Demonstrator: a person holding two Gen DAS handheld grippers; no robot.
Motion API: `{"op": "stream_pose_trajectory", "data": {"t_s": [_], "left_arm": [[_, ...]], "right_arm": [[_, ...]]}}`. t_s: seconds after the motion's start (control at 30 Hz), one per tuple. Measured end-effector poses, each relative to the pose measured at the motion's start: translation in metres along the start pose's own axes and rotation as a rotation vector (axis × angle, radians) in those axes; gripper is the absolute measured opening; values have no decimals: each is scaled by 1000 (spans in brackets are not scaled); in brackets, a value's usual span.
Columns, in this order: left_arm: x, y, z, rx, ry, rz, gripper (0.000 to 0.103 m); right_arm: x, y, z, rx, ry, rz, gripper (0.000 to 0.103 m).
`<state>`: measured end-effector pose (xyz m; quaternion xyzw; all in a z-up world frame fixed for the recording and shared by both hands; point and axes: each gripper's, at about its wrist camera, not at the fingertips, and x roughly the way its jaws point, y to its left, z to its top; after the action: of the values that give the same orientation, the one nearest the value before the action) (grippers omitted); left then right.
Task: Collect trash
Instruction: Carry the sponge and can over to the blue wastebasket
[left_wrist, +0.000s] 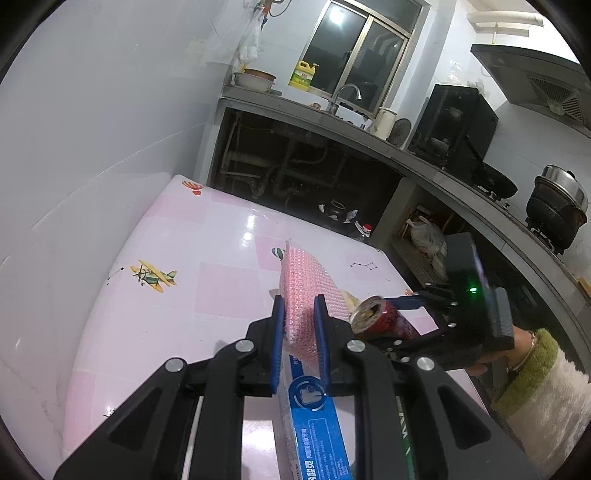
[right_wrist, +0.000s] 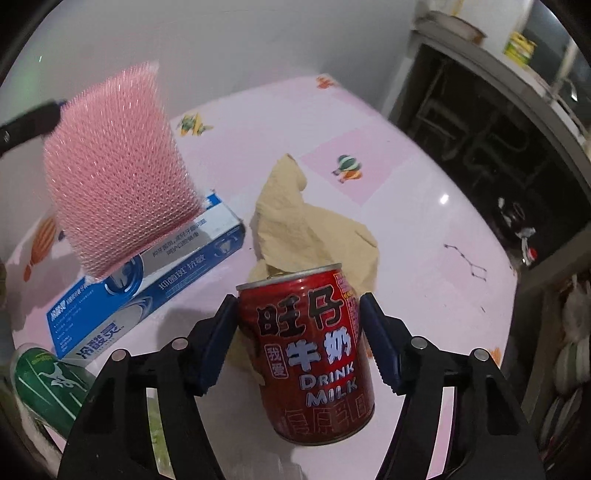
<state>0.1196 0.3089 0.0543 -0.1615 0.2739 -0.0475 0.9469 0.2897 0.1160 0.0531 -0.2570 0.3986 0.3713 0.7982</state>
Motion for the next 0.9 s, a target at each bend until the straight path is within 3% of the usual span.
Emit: {"op": "stream_pose_trajectory", "data": {"t_s": [0.57,0.9], "left_arm": [[-11,-19,0,27,-35,-7,15],[-22,-40,8,66,-67,-14,15]], "right_arm": [[-73,-37,-60,429,-293,-66,62],[-136,-49,-83,592,-479,-91,62]]}}
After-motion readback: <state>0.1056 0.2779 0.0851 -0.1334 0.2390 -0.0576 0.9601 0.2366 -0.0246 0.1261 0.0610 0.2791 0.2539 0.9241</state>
